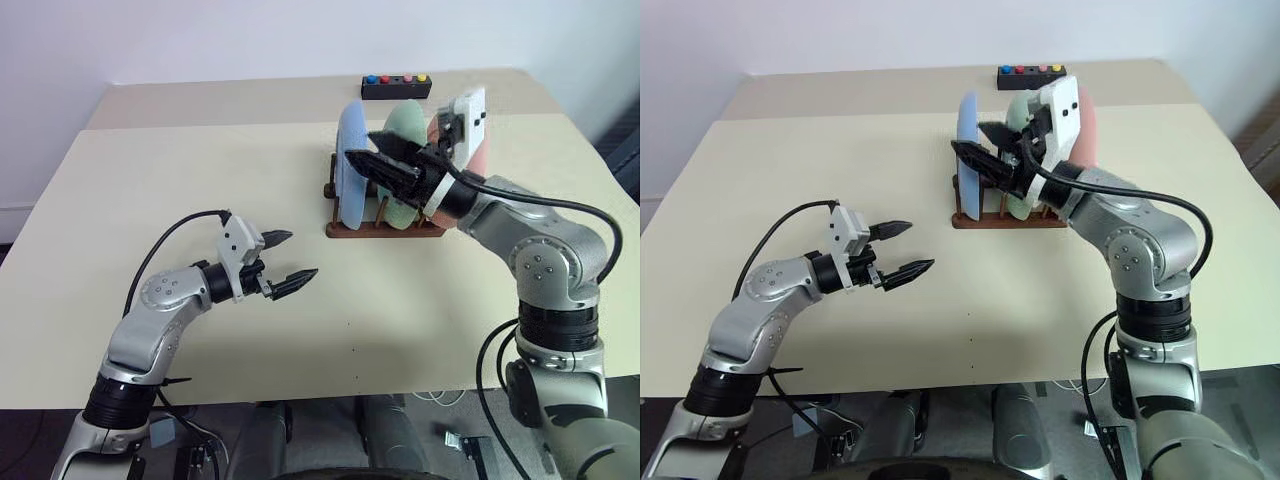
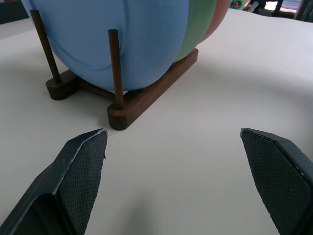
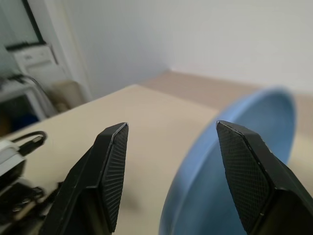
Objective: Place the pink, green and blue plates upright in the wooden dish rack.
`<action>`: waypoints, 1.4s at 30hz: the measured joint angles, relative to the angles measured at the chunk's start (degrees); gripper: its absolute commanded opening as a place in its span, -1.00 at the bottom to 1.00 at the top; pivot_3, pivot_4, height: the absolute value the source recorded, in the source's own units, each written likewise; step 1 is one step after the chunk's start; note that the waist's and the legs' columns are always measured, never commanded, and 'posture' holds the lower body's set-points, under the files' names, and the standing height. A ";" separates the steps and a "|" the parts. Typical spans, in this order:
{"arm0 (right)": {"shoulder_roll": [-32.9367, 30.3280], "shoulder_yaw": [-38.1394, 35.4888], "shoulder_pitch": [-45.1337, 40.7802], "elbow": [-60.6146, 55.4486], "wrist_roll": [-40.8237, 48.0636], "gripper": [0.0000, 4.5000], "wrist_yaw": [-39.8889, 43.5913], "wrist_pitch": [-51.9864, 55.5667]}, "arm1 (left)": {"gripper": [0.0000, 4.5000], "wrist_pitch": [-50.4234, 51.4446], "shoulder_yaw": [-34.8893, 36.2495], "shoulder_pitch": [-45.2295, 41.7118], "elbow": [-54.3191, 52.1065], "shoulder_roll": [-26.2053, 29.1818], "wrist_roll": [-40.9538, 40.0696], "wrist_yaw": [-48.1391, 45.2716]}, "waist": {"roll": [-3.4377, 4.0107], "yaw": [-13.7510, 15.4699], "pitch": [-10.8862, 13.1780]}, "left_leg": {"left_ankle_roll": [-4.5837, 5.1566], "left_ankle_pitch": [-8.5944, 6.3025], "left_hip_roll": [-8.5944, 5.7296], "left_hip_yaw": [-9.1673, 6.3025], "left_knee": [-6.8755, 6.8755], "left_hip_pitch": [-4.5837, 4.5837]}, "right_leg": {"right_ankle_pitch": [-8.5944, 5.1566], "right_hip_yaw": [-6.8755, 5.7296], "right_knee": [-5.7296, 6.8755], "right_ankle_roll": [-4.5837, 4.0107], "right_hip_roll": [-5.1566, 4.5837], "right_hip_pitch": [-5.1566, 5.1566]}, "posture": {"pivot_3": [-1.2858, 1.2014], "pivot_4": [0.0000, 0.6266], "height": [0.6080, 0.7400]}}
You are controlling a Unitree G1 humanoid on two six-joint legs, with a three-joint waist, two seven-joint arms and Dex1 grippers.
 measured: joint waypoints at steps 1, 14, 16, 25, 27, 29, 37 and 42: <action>-1.05 0.48 -0.17 -0.71 -1.24 0.28 0.61 -0.94 | 1.00 0.00 -0.02 0.00 0.00 -0.03 0.00 0.00 | 0.00 0.01 0.00 | 0.00 0.00 0.00 0.00 0.00 0.00 | 0.00 0.00 -0.01 0.00 0.00 0.00 | 0.03 -0.52 1.00; -18.89 -16.83 23.07 -13.12 -5.86 0.28 16.80 -11.95 | 1.00 -0.20 0.79 0.76 1.15 0.59 0.10 0.09 | -0.08 1.52 0.02 | 0.06 -0.03 0.00 0.03 0.03 0.00 | -0.02 -0.01 -0.10 0.01 -0.01 0.09 | 0.03 -0.52 1.00; -19.90 -21.66 30.82 -13.44 -6.04 0.28 19.59 -12.64 | 1.00 -0.57 1.44 1.06 2.11 1.08 0.17 0.05 | -0.09 1.68 0.02 | 0.06 -0.03 0.01 0.03 0.04 0.02 | -0.02 -0.01 -0.10 0.00 0.00 0.12 | 0.03 -0.52 1.00; -13.48 -25.81 50.30 -1.91 -15.57 0.28 22.74 -26.43 | 1.00 -6.00 2.35 2.40 8.77 0.78 3.10 0.87 | -0.20 1.34 -0.06 | 0.05 -0.03 0.02 0.15 0.10 0.13 | -0.10 0.06 -0.11 -0.14 -0.01 0.22 | 0.03 -0.52 1.00; -12.10 -24.83 50.20 1.80 -17.66 0.28 21.36 -29.12 | 1.00 -7.82 2.49 3.24 9.47 0.84 4.28 1.38 | -0.20 1.38 -0.06 | 0.05 -0.03 0.02 0.14 0.09 0.14 | -0.10 0.06 -0.10 -0.14 -0.01 0.21 | 0.03 -0.52 1.00; -11.63 -23.68 50.07 5.15 -19.08 0.28 20.71 -30.88 | 1.00 -9.32 2.78 4.05 10.29 0.86 5.33 1.84 | -0.20 1.48 -0.06 | 0.05 -0.03 0.02 0.14 0.08 0.13 | -0.10 0.06 -0.11 -0.14 -0.01 0.21 | 0.03 -0.52 1.00; -9.62 -20.44 46.55 17.40 -21.65 0.28 20.34 -39.53 | 1.00 -11.54 3.66 5.82 11.39 -0.04 6.60 4.29 | -0.19 1.60 -0.06 | 0.05 -0.03 0.02 0.12 0.08 0.13 | -0.03 0.06 -0.10 -0.01 -0.02 0.22 | 0.03 -0.52 1.00; -8.63 -20.48 48.58 18.04 -21.15 0.28 20.36 -42.70 | 1.00 -11.55 4.53 7.29 11.14 -0.55 6.52 5.26 | -0.19 1.55 -0.06 | 0.05 -0.03 0.02 0.12 0.10 0.14 | -0.03 0.06 -0.10 0.00 -0.01 0.22 | 0.03 -0.52 1.00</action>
